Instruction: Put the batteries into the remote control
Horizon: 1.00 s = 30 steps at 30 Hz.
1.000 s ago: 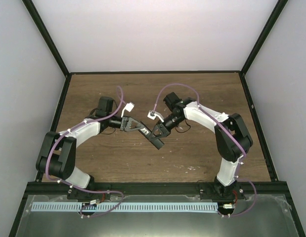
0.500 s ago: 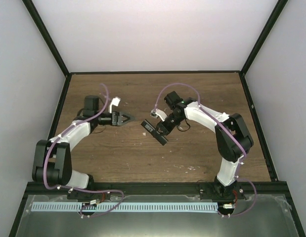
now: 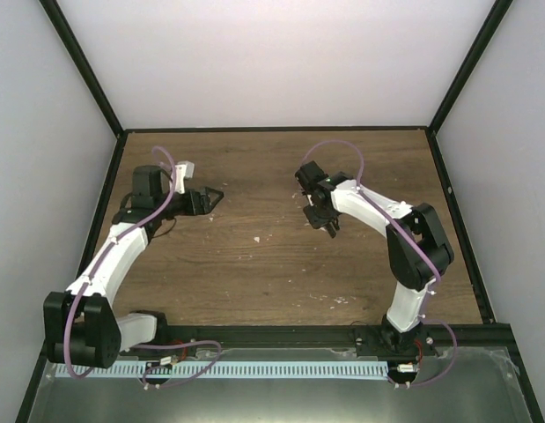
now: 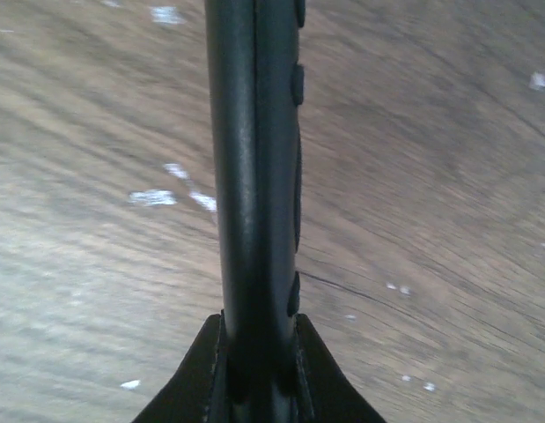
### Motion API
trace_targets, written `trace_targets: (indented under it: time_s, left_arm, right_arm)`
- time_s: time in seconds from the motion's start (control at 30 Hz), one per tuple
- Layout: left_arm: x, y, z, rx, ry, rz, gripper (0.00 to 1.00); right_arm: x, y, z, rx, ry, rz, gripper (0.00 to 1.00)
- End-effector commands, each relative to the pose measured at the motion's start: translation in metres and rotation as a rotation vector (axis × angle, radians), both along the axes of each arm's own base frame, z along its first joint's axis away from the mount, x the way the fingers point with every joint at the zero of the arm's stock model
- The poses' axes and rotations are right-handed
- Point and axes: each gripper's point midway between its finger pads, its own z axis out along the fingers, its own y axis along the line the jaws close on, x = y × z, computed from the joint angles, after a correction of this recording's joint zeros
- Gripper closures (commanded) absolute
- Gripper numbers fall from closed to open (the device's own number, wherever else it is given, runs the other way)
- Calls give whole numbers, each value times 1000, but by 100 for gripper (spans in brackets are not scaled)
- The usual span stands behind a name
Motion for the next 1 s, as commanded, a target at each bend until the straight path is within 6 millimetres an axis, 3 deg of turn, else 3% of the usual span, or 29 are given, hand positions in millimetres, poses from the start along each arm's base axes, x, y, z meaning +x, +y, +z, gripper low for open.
trace_targets:
  time_s: [0.0,0.33,0.77,0.97]
  left_arm:
    - [3,11,4,69,-9,49,8]
    - [-7,13,-1,66,3,63,8]
    - [-10,13,19,52,-37,69,0]
    - [-11,13,20,49,-35,72,0]
  right_arm:
    - [15,-31,10,-150,-98,-124,99]
    - [12,-46,-22,-243,-92,-127,99]
    - [3,-51,-49,-236,-91,-140,99]
    - [-1,-50,-56,-216,-79,-145,91]
